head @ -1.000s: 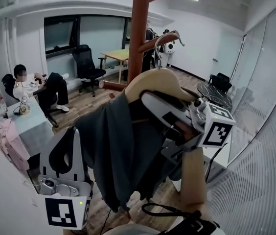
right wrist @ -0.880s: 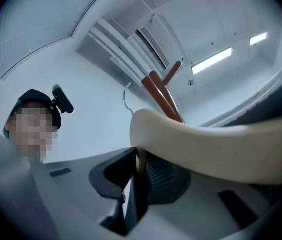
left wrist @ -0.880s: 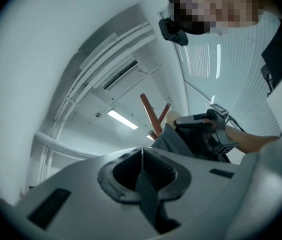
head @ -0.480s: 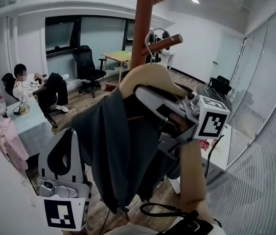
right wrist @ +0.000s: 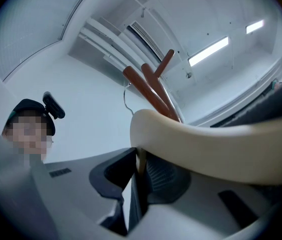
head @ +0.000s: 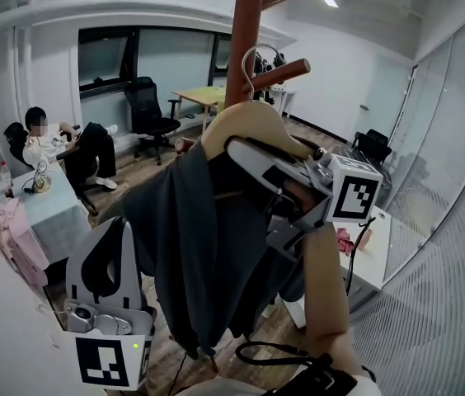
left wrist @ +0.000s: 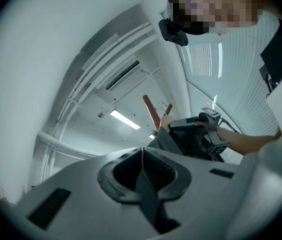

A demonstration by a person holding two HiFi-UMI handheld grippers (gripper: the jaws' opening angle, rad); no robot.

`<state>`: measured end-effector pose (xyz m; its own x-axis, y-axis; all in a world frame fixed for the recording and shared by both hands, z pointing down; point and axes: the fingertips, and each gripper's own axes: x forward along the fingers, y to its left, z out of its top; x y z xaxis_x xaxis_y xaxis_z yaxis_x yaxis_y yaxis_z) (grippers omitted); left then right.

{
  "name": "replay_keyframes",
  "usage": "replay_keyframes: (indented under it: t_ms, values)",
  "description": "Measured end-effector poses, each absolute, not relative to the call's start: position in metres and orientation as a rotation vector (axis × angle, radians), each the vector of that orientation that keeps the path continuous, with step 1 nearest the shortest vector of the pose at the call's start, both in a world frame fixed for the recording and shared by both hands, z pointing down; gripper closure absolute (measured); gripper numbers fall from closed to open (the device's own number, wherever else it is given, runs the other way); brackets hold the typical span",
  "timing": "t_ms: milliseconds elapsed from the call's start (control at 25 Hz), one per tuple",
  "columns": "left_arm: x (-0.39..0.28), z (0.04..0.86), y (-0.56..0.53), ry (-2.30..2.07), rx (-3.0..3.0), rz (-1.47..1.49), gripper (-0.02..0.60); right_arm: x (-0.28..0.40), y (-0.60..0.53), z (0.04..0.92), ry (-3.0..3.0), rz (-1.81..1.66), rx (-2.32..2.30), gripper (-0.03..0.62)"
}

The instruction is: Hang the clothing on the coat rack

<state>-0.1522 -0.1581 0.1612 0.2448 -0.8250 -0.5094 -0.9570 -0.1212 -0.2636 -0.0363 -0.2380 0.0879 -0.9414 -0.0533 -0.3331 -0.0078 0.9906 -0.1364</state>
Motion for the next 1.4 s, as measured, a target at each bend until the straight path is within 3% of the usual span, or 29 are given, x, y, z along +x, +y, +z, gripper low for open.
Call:
replay_keyframes:
  t_ms: [1400]
  values:
    - [-0.151, 0.164, -0.158, 1.603, -2.017, 0.338, 0.557, -0.034, -0.251, 0.103, 2.734, -0.437, 0.070, 0.516]
